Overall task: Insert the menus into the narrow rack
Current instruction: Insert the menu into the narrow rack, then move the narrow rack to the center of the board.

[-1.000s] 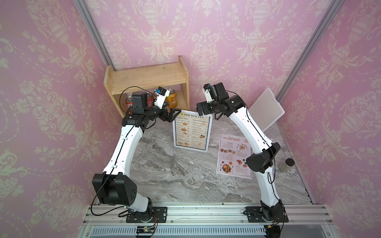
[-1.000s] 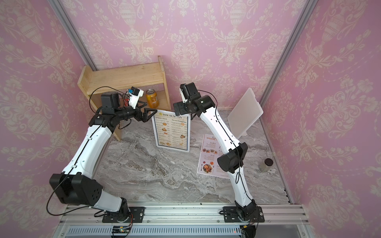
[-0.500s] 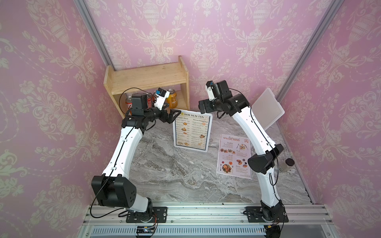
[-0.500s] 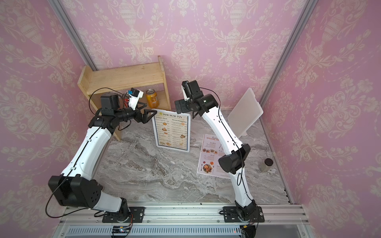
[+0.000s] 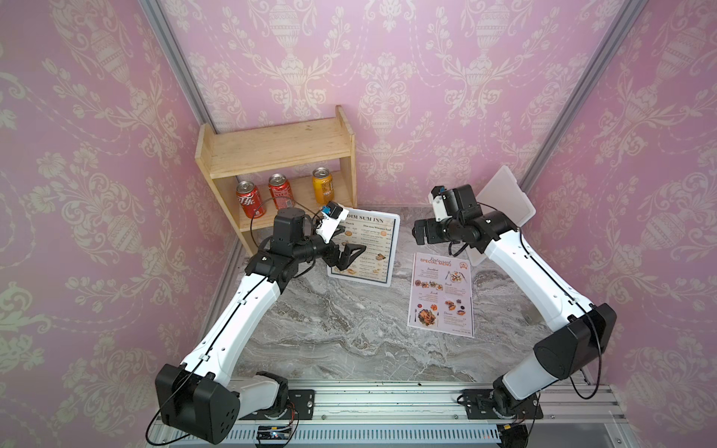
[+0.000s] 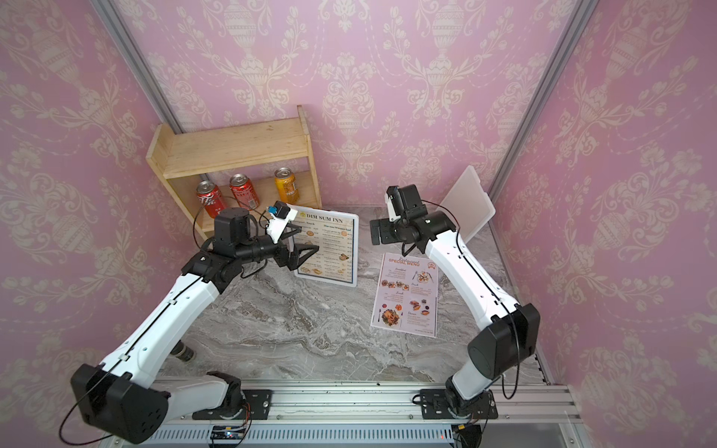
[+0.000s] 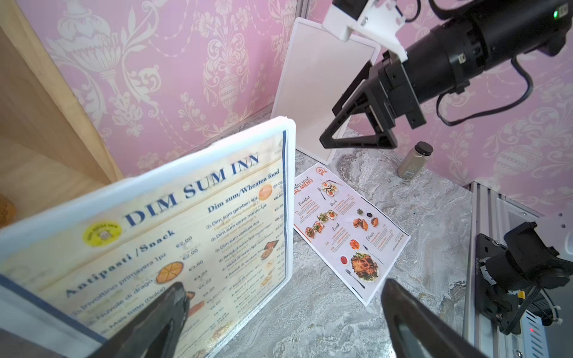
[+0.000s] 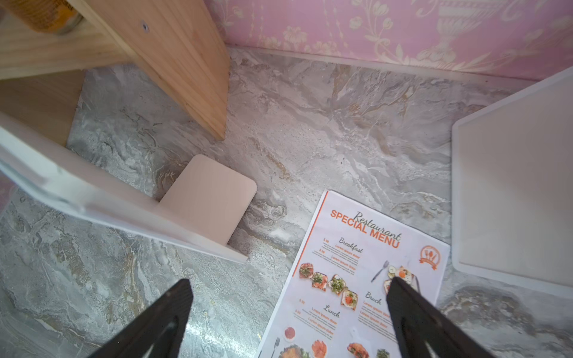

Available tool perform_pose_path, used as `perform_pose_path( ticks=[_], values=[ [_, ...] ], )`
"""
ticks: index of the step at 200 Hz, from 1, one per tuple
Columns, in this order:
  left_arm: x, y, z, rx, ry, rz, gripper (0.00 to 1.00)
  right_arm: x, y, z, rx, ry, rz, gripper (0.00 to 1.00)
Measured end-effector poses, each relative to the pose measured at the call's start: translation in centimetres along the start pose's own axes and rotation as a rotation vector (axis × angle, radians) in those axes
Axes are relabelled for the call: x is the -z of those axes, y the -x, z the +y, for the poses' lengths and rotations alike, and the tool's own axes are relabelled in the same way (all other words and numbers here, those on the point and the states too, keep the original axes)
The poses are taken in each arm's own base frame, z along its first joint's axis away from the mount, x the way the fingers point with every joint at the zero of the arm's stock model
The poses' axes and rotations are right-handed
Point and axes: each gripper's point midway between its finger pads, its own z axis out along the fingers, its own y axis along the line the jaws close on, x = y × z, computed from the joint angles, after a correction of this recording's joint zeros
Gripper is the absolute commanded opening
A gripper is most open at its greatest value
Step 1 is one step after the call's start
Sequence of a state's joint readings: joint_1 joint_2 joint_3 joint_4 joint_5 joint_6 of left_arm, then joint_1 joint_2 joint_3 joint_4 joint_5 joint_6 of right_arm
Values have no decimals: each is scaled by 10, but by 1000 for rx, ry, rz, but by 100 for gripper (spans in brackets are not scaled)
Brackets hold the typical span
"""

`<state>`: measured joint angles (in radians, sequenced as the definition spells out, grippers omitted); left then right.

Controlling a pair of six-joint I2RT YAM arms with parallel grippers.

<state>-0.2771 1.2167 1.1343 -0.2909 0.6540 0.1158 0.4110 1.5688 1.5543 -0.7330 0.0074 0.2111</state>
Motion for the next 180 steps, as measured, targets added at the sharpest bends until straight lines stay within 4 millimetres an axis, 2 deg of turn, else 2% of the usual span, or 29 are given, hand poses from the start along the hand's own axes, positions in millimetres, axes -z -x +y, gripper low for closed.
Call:
perform_pose_path(
  ticks=[16,27,50,61,89,129,180],
  values=[
    [3,-16,0,30,25,13,99,-19,-33,5,2,44,48,100],
    [6,-21,1,37,42,15,99,-33,-53,10,-4,85,79,100],
    [11,-20,2,36,72,6,99,-55,-76,25,-33,180,106,100],
    [12,-19,3,34,83,1,99,-62,-75,33,-46,220,99,100],
    [12,-21,7,42,103,2,99,-75,-59,54,-54,318,39,100],
    [12,-23,11,45,125,8,99,-84,-48,73,-52,414,-5,100],
    [10,-25,14,49,136,16,99,-107,-50,97,-30,470,18,100]
  ],
)
